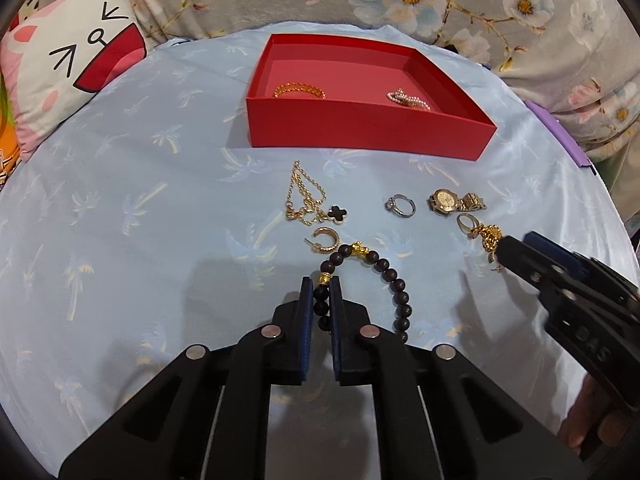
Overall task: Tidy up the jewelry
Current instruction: 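Grasp the gold ring with the right tool while the left tool carries the bead bracelet, then lower the bead bracelet and gold ring into the red box and open both tools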
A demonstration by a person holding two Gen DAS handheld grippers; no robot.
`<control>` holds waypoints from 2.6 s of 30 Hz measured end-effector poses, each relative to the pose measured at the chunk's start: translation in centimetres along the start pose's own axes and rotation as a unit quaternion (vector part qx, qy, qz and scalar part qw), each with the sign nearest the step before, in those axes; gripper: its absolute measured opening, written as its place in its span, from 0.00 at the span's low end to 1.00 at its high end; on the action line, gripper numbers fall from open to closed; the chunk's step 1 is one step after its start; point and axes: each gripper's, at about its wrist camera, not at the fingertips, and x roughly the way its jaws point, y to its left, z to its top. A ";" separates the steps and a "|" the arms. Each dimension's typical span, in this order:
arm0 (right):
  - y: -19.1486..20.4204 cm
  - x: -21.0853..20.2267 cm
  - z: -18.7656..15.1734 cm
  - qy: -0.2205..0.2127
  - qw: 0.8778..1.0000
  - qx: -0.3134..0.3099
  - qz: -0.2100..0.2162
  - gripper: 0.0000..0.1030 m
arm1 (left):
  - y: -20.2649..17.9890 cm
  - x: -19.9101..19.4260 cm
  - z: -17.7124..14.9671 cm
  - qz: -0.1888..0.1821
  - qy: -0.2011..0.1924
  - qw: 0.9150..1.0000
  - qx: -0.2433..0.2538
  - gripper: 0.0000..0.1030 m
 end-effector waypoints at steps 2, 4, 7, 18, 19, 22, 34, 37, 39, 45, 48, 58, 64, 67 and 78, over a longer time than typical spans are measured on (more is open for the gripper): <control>0.4 0.9 0.5 0.003 1.000 -0.005 -0.002 0.37 | 0.4 -0.5 0.2 -0.003 -0.005 1.000 -0.004 0.07; 0.6 1.7 0.8 0.009 1.000 -0.008 -0.004 0.37 | 0.7 -1.0 0.5 -0.005 -0.010 1.000 -0.008 0.07; 0.7 2.5 1.1 0.015 1.000 -0.010 -0.008 0.35 | 1.0 -1.7 0.8 -0.007 -0.018 1.000 -0.011 0.07; 0.5 3.5 1.2 0.025 0.999 -0.015 -0.017 0.13 | 1.5 -2.4 1.4 -0.013 -0.025 0.999 -0.019 0.07; 0.5 3.5 1.2 0.025 0.999 -0.015 -0.016 0.13 | 1.5 -2.4 1.4 -0.012 -0.025 0.999 -0.019 0.07; 0.3 3.3 1.1 0.026 0.999 -0.012 -0.014 0.13 | 1.5 -2.5 1.4 -0.013 -0.025 0.999 -0.019 0.07; -0.2 -1.2 2.4 -0.021 1.000 0.010 0.011 0.13 | 0.4 -4.3 3.2 -0.036 -0.047 0.998 -0.006 0.07; -0.4 -2.5 4.3 -0.040 0.999 0.008 0.013 0.13 | -0.2 -5.3 5.3 -0.046 -0.068 0.997 0.006 0.07; -0.6 -3.0 5.8 -0.052 0.998 0.009 0.016 0.13 | -0.5 -5.8 7.1 -0.053 -0.083 0.995 0.014 0.07; -1.3 -2.6 11.1 -0.083 0.996 0.009 0.016 0.13 | -1.4 -5.3 13.0 -0.050 -0.122 0.991 0.031 0.07; -1.5 -1.1 13.6 -0.086 0.996 0.009 0.013 0.13 | -1.6 -3.7 15.8 -0.052 -0.123 0.991 0.029 0.07; -1.4 6.8 19.1 -0.064 0.998 0.009 -0.004 0.13 | -1.4 4.3 21.6 -0.047 -0.105 0.993 0.018 0.07; -1.8 10.8 20.2 -0.040 0.999 0.012 -0.006 0.13 | -1.2 8.2 22.9 -0.042 -0.080 0.996 0.014 0.07; -1.9 12.0 20.3 -0.027 0.999 0.015 -0.006 0.13 | -1.6 9.4 23.2 -0.036 -0.072 0.997 0.022 0.07; -1.8 14.0 20.3 -0.009 1.000 0.011 -0.012 0.14 | -1.7 11.6 23.7 -0.026 -0.057 0.998 0.023 0.08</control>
